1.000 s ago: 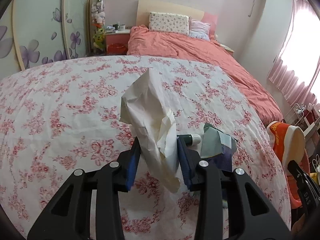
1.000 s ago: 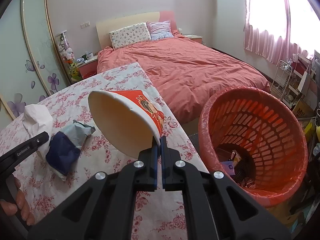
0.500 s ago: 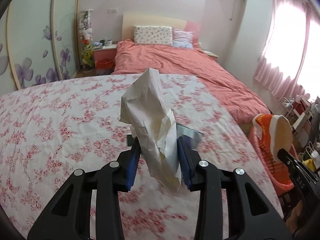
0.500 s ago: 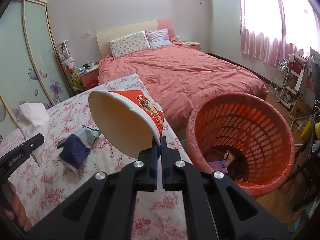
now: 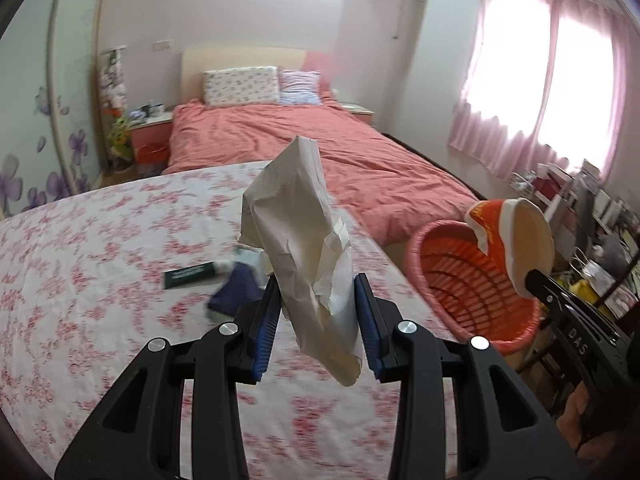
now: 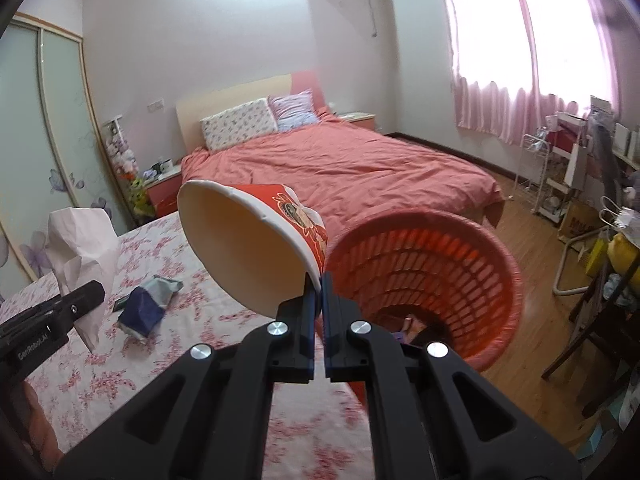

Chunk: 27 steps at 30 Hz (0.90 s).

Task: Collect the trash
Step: 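Carry the paper cup and white tissue over the orange basket and release both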

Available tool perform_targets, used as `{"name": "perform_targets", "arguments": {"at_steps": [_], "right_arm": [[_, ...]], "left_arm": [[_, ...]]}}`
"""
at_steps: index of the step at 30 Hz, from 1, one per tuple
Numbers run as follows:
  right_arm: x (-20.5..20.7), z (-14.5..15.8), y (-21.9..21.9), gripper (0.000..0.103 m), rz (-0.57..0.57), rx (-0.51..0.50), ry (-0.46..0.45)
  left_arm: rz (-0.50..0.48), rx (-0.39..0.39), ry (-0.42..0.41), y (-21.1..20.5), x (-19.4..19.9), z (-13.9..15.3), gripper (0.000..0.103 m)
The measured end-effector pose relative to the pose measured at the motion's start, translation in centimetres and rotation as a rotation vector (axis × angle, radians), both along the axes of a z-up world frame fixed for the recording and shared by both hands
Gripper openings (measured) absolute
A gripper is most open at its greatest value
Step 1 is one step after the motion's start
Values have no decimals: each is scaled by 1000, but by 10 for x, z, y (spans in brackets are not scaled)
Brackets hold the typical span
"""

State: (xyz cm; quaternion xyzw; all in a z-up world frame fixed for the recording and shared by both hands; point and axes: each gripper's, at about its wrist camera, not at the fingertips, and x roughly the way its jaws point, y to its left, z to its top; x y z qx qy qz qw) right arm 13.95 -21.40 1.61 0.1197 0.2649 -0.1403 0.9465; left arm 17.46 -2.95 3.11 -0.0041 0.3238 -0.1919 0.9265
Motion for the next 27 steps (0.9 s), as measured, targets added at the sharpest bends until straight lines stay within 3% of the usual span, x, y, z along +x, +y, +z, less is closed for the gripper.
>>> {"name": "perform_targets", "arguments": {"at_steps": [15,27], "right_arm": [[-21,-13,-79,4,-149,82,-26],[-4,-31,-133,4,-205,150,-50]], "left_arm": [[-187,-23,20,-95,-7,-8,37],[-300,-11,61,-164,3,-29,37]]}}
